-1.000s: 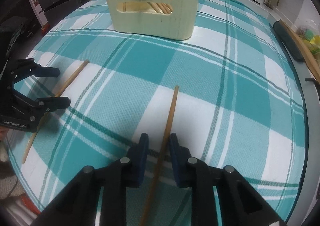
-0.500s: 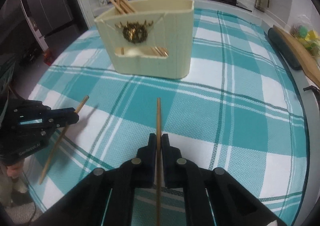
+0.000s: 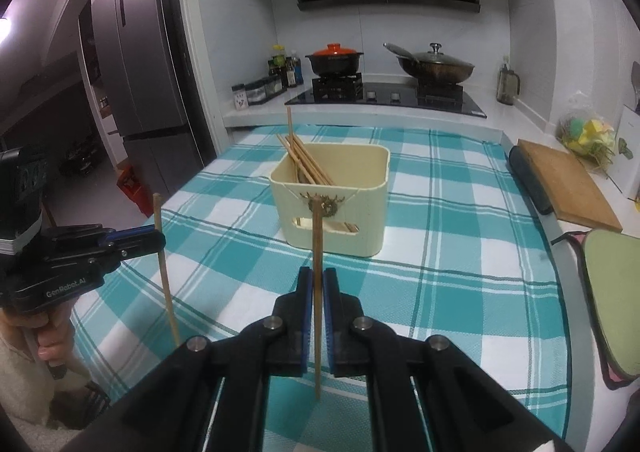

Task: Organize utensils
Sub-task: 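Lift both held chopsticks upright and carry them above the holder box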

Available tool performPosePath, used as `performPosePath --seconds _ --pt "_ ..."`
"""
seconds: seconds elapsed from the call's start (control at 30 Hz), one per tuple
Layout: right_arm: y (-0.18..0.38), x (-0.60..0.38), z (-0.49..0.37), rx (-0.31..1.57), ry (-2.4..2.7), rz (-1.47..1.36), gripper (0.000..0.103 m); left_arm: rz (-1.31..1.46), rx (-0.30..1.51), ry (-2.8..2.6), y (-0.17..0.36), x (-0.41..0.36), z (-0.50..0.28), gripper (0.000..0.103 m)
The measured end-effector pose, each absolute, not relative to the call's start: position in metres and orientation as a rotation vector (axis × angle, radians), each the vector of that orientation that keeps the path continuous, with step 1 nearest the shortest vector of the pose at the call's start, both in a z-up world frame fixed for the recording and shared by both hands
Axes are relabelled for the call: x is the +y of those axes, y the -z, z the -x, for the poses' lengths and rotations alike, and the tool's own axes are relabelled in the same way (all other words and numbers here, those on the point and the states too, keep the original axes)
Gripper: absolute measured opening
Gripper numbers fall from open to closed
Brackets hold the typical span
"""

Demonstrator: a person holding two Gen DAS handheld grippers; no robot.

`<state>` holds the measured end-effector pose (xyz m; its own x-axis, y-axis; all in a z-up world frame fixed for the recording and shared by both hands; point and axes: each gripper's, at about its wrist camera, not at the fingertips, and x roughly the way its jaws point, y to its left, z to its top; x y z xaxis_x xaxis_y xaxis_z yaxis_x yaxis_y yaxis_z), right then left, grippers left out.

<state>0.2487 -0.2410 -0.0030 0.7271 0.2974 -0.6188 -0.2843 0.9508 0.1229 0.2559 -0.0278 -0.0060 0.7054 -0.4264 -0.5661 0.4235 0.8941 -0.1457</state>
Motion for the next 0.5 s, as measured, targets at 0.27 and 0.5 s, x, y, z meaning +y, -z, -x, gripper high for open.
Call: performPosePath --seconds 0.27,0.5 --pt "-0.027 -0.238 -0.231 0.568 -0.296 -0.003 0.005 0.043 0.543 0.471 -0.016 -0.025 -0.247 0.005" --pt "-0.043 -0.24 -0.225 0.527 -0.299 0.009 0.005 0.059 0.509 0.475 -0.029 -0.02 -0.244 0.005"
